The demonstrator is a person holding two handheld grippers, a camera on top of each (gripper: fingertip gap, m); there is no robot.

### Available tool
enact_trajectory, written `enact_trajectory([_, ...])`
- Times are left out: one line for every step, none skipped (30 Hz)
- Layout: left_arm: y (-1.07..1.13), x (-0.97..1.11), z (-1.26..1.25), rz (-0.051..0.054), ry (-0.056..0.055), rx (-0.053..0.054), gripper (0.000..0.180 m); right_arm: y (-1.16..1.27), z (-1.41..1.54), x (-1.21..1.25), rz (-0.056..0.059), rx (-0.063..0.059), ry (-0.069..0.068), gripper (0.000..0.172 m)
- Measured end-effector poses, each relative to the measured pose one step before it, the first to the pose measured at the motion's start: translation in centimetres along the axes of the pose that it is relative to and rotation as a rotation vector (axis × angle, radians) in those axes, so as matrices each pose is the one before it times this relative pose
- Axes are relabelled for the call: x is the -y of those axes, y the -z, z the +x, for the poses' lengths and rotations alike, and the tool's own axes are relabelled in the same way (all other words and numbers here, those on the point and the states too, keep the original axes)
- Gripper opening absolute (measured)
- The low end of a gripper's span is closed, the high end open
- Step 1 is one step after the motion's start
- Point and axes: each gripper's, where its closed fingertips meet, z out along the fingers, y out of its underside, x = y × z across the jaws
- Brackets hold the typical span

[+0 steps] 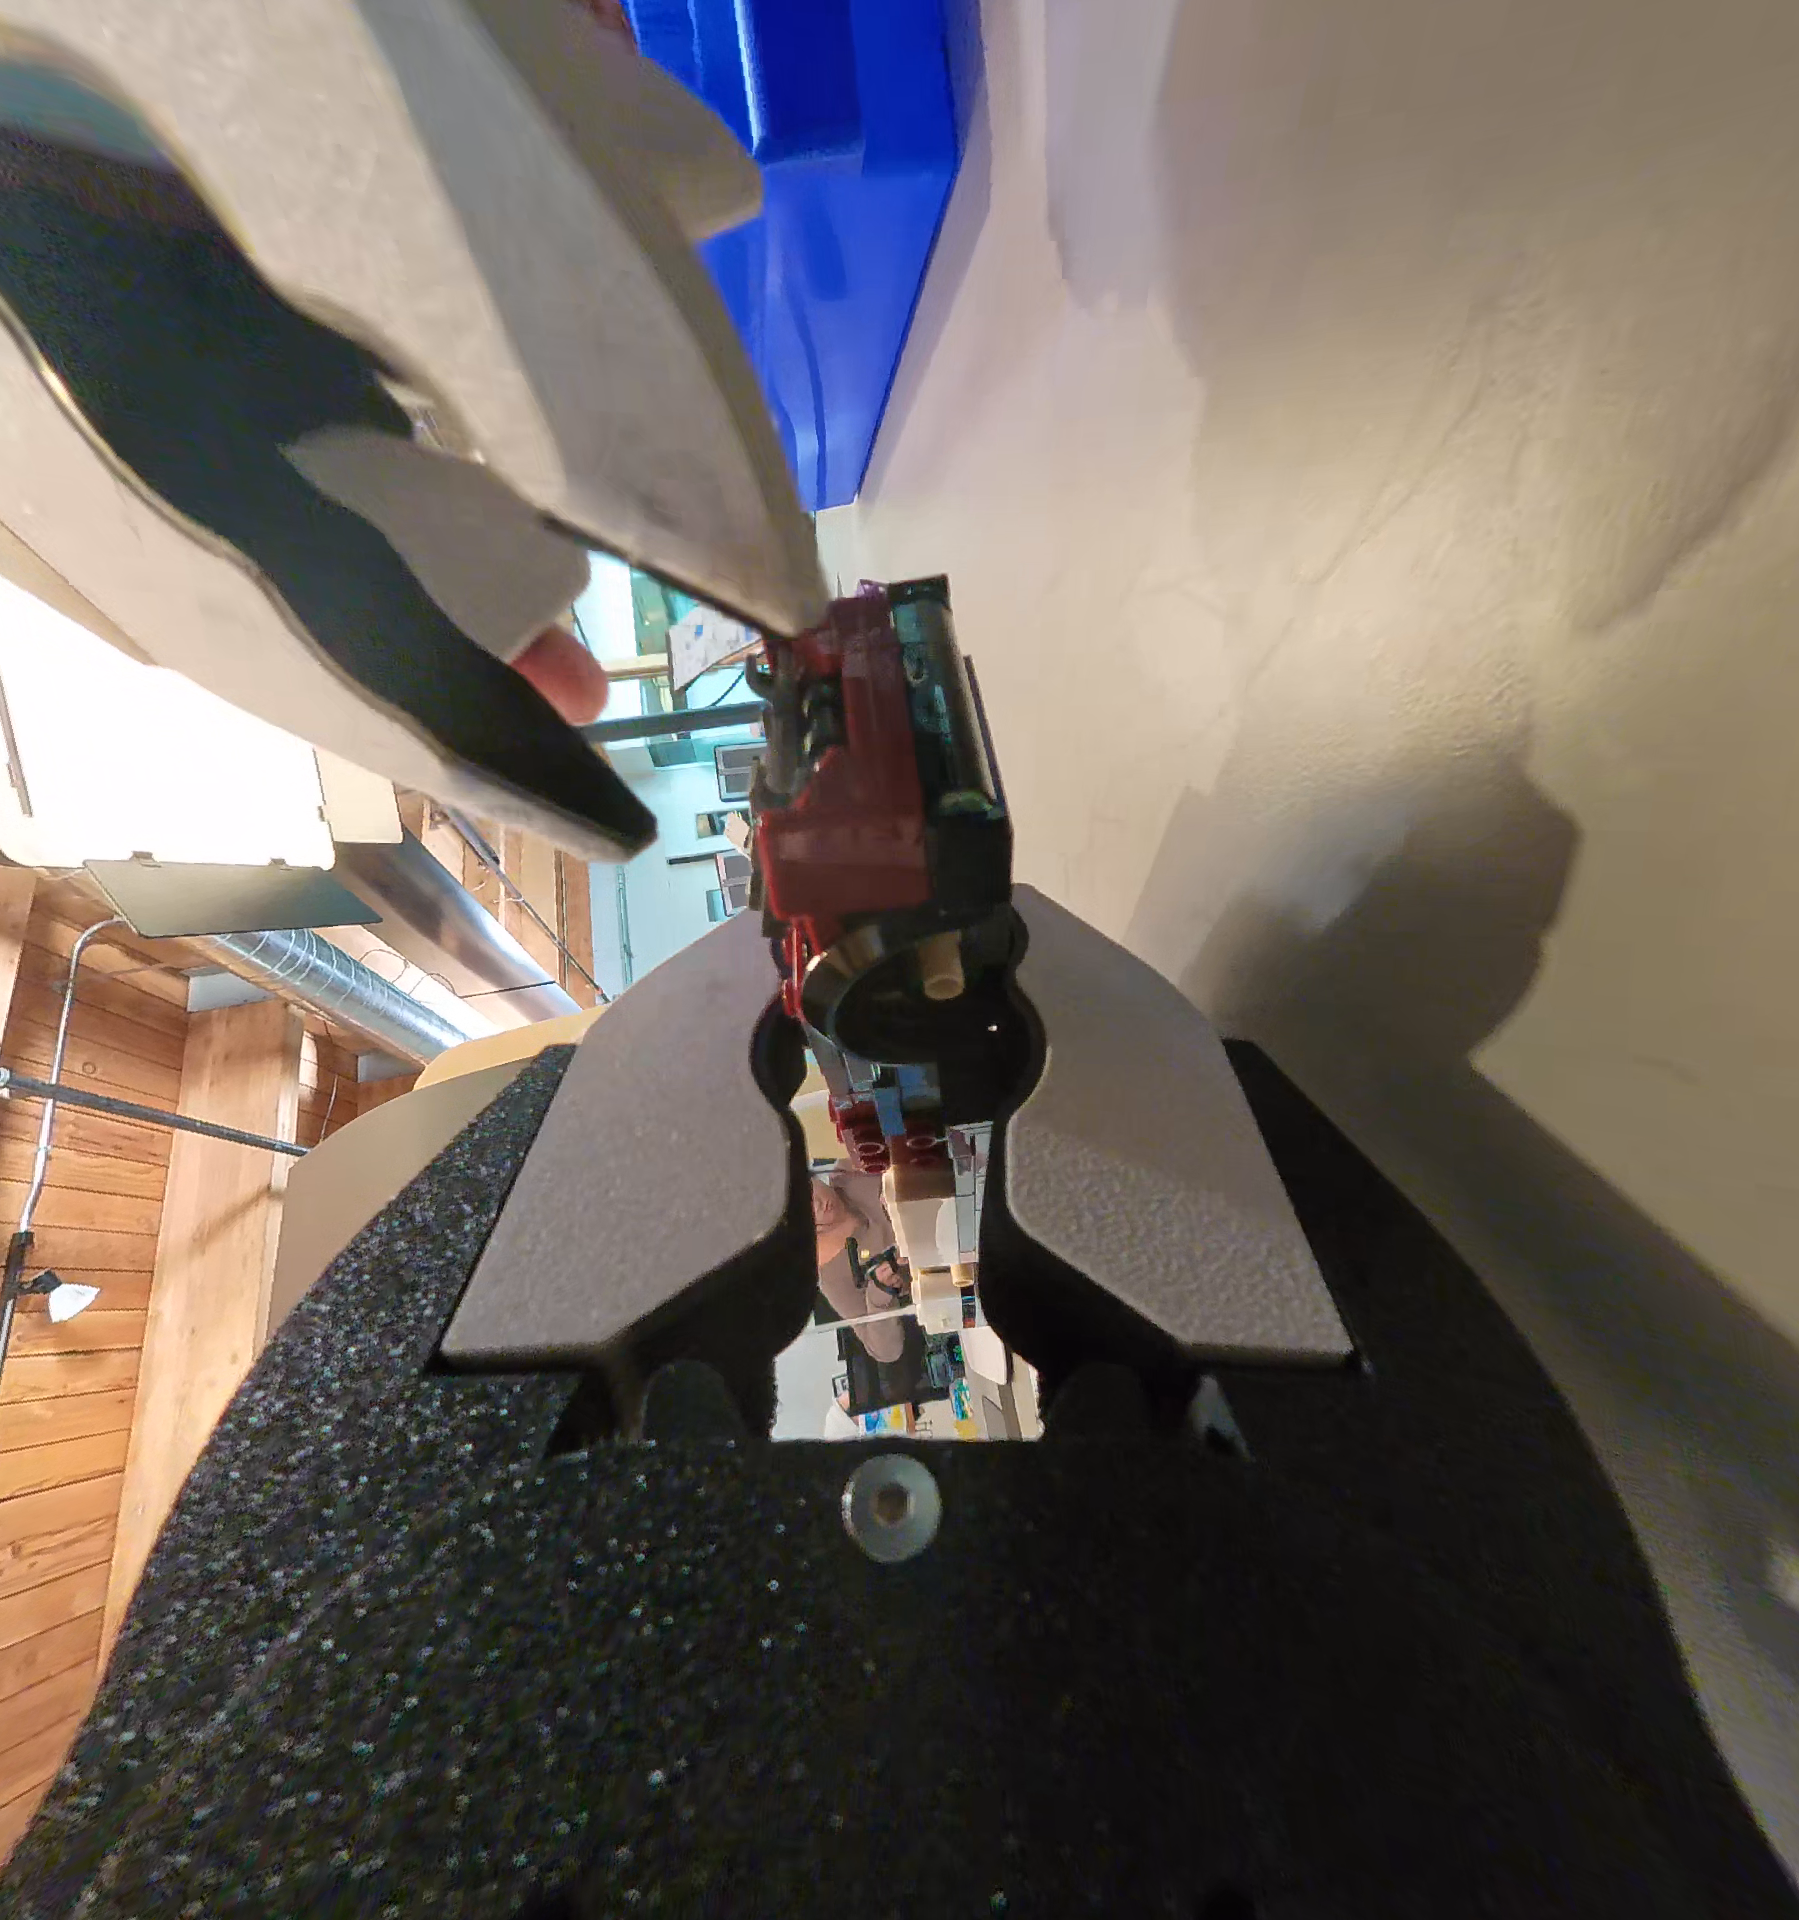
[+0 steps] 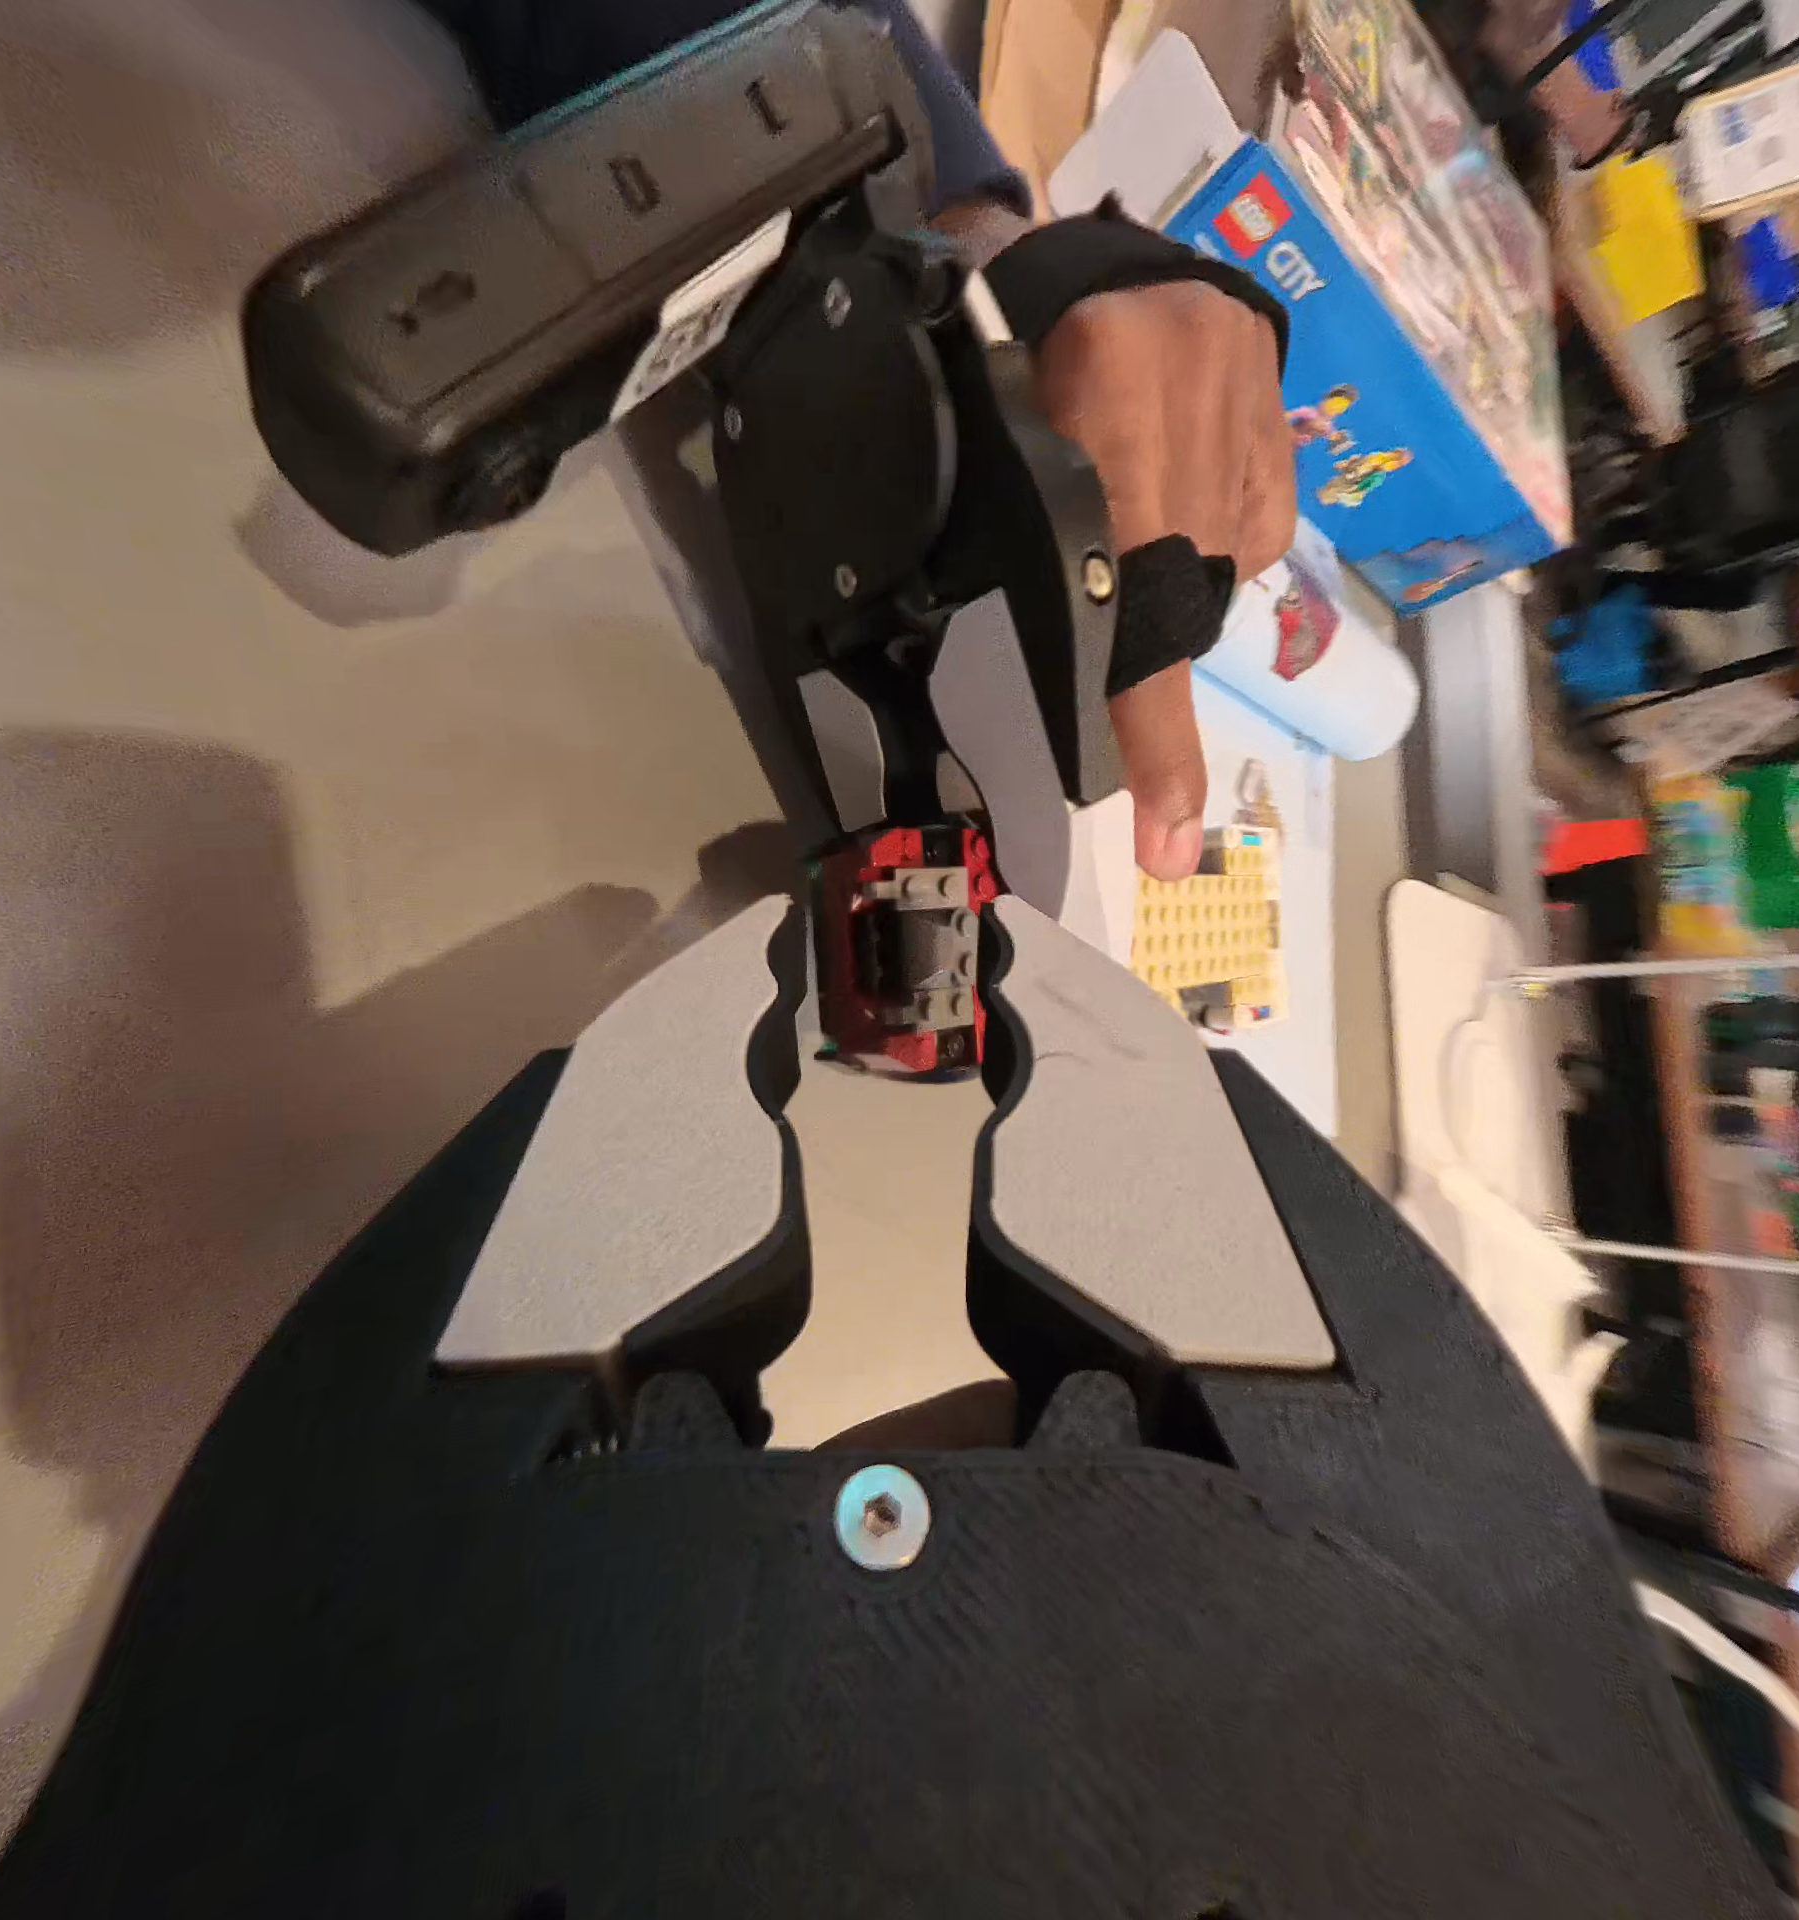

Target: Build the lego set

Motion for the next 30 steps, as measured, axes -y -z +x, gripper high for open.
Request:
enact_trajectory([-0.015, -0.037, -0.013, -0.0026, 0.0013, 0.0004, 0.033, -0.182, -0.145, -0.248, -0.0307, -0.0406, 0.0513, 0.032])
enact_trajectory([-0.045, -0.074, -0.002, -0.005, 0.0013, 0.0005, 0.033, -0.208, -0.153, -0.243, -0.0282, -0.0379, 0.0487, 0.034])
enact_trajectory([-0.005, -0.077, -0.027, -0.0059, -0.0003, 0.0004, 0.033, -0.183, -0.031, -0.14, -0.0195, -0.0412, 0.039, 0.035])
enact_trajectory([-0.031, -0.076, -0.007, -0.0045, -0.0005, 0.001, 0.033, -0.144, -0.001, -0.019, -0.0076, -0.038, 0.0285, 0.036])
enact_trajectory([-0.003, -0.051, -0.014, -0.0025, 0.0009, -0.0002, 0.033, -0.11, 0.002, 0.047, -0.0007, -0.0326, 0.0206, 0.036])
enact_trajectory([0.027, -0.005, 0.019, -0.0018, 0.0012, -0.0022, 0.033, -0.095, 0.055, 0.039, -0.0007, -0.0311, 0.0171, 0.036])
enact_trajectory([-0.041, -0.049, -0.011, -0.0029, 0.0009, -0.001, 0.033, -0.069, 0.076, 0.034, -0.0017, -0.0283, 0.0173, 0.037])
enact_trajectory([0.034, -0.026, 0.022, -0.0036, 0.0007, -0.0005, 0.033, -0.074, 0.065, 0.027, -0.0018, -0.0243, 0.0162, 0.038])
enact_trajectory([-0.043, -0.064, -0.026, -0.0043, 0.0007, -0.001, 0.033, -0.086, 0.012, 0.026, -0.003, -0.0175, 0.0133, 0.039])
enact_trajectory([0.021, -0.035, -0.004, -0.0033, 0.002, -0.0003, 0.033, -0.111, -0.066, 0.0, -0.0051, -0.0105, 0.0119, 0.039])
enact_trajectory([-0.004, -0.022, -0.042, -0.0019, 0.0027, 0.0005, 0.033, -0.128, -0.049, -0.049, -0.0073, -0.0097, 0.0139, 0.039])
enact_trajectory([-0.006, -0.016, -0.049, -0.0007, 0.003, 0.0006, 0.033, -0.125, 0.031, -0.075, -0.0082, -0.0154, 0.0183, 0.04])
enact_trajectory([0.003, 0.002, -0.016, -0.0004, 0.0013, -0.0005, 0.033, -0.105, 0.057, -0.038, -0.0046, -0.0162, 0.0196, 0.04])
enact_trajectory([0.006, -0.008, 0.001, -0.0006, -0.0001, -0.0009, 0.033, -0.089, 0.027, -0.045, -0.0039, -0.0109, 0.0146, 0.04])
enact_trajectory([-0.002, 0.001, 0.016, -0.0005, 0.0, -0.0014, 0.033, -0.108, -0.009, -0.077, -0.0053, -0.0059, 0.0101, 0.039])
enact_trajectory([-0.008, 0.011, 0.012, 0.0001, -0.0006, -0.0006, 0.033, -0.09, -0.024, -0.051, -0.0025, -0.005, 0.0115, 0.039])
enact_trajectory([-0.006, 0.041, 0.003, 0.0003, -0.0014, 0.0004, 0.033, -0.082, -0.013, -0.044, -0.0022, -0.0061, 0.0134, 0.039])
enact_trajectory([0.027, 0.082, -0.059, 0.0014, -0.0005, 0.0006, 0.033, -0.051, -0.012, -0.012, -0.0019, -0.0046, 0.0143, 0.038])
enact_trajectory([0.004, 0.04, -0.026, 0.001, 0.0004, -0.0001, 0.033, -0.035, -0.018, 0.039, 0.001, -0.0034, 0.0134, 0.037])
enact_trajectory([0.003, 0.035, 0.01, 0.0006, 0.0001, -0.0015, 0.033, -0.052, 0.002, 0.025, -0.0005, -0.002, 0.0096, 0.036])
enact_trajectory([0.006, 0.016, 0.058, 0.0002, -0.002, -0.0016, 0.033, -0.039, 0.039, -0.006, -0.0019, -0.0027, 0.0087, 0.035])
enact_trajectory([-0.12, 0.069, -0.02, 0.0002, -0.0011, 0.0005, 0.033, -0.049, 0.036, -0.009, -0.001, -0.0029, 0.0104, 0.034])
enact_trajectory([-0.029, -0.009, -0.015, -0.0019, 0.0003, -0.0009, 0.033, -0.047, 0.011, -0.015, -0.003, -0.0012, 0.0097, 0.034])
enact_trajectory([-0.004, -0.053, -0.013, -0.0034, -0.0005, -0.0004, 0.033, -0.054, 0.009, -0.037, -0.0048, -0.0013, 0.0082, 0.034])
enact_trajectory([0.003, -0.04, -0.017, -0.0015, 0.0011, 0.0004, 0.033, -0.052, -0.001, -0.025, -0.0042, -0.0004, 0.0058, 0.034])
enact_trajectory([0.028, 0.007, -0.03, 0.0012, 0.0015, -0.0002, 0.033, -0.02, 0.006, -0.026, -0.0029, 0.0005, 0.0013, 0.034])
enact_trajectory([0.02, 0.024, -0.039, 0.0018, 0.0014, -0.0004, 0.033, -0.025, 0.02, 0.001, -0.0005, -0.001, -0.0005, 0.034])
enact_trajectory([-0.006, -0.006, 0.0, 0.0007, 0.0009, -0.0002, 0.033, 0.006, 0.052, -0.017, -0.0003, -0.0034, 0.001, 0.035])
enact_trajectory([-0.015, 0.024, -0.009, 0.0, -0.0006, -0.0008, 0.033, 0.063, 0.044, -0.044, -0.0021, -0.0023, 0.0027, 0.037])
enact_trajectory([-0.01, 0.018, -0.019, 0.0002, -0.0009, 0.0, 0.033, 0.054, 0.028, -0.044, -0.0014, -0.0008, 0.0028, 0.039])
